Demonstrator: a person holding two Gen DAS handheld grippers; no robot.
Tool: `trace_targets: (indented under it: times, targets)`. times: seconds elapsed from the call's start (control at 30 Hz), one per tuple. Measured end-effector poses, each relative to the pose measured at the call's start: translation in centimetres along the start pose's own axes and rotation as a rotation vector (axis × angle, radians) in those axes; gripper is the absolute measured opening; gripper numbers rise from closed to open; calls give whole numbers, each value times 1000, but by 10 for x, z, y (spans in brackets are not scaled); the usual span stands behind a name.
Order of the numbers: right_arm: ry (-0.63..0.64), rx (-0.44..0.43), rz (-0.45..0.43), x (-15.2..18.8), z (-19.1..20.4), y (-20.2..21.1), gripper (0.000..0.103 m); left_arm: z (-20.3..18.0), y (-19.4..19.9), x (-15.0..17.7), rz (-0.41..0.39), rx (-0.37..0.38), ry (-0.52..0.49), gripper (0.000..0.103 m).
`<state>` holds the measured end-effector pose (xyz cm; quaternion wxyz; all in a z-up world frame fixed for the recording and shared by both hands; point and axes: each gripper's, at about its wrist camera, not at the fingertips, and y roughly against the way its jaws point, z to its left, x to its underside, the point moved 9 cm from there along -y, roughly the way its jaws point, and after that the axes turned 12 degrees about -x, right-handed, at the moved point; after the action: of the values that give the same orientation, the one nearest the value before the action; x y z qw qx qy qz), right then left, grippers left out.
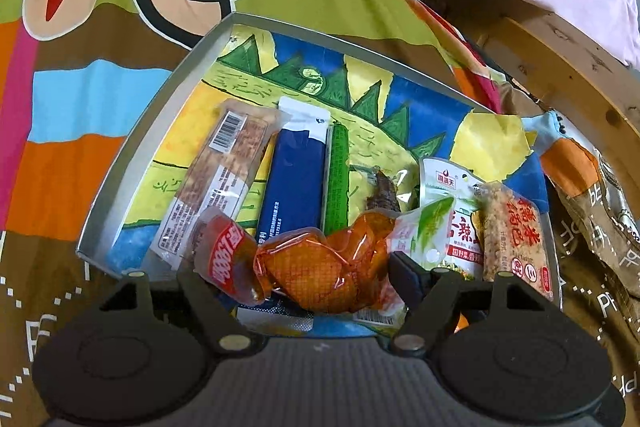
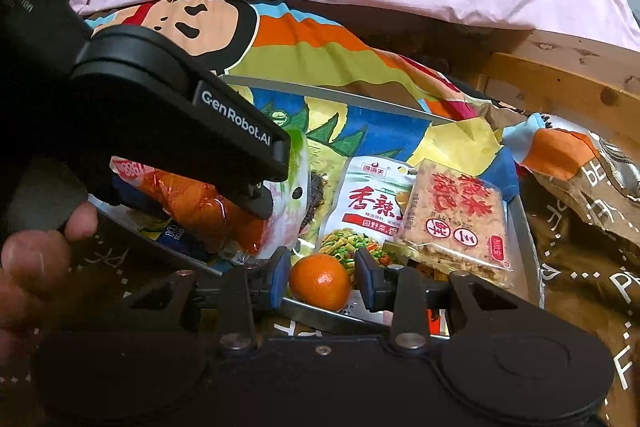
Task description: Organize snacks
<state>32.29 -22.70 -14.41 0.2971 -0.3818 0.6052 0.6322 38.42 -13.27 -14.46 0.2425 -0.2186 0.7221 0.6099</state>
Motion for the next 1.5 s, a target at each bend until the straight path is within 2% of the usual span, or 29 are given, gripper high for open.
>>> trace_targets:
  times: [0.17,0.7,1.1,1.3,1.5]
  targets:
    - [-8,2,-4,-1,-1,2,41,1,1,0,3,-5,9,81]
    - [-43,10,-66,-17,-4,32,62,17,35,-6,-69,-46,27,91]
    - [-74,39,-152,-37,-13,82,75,29,87,-7,-187,-100,0,97]
    - [-108,52,-191,-42,-19,112,82,34,120,3,-264,-143,-41,100]
    - [-125,63,-222,-41,-20,145,90,36,150,17,-312,-150,-61,102]
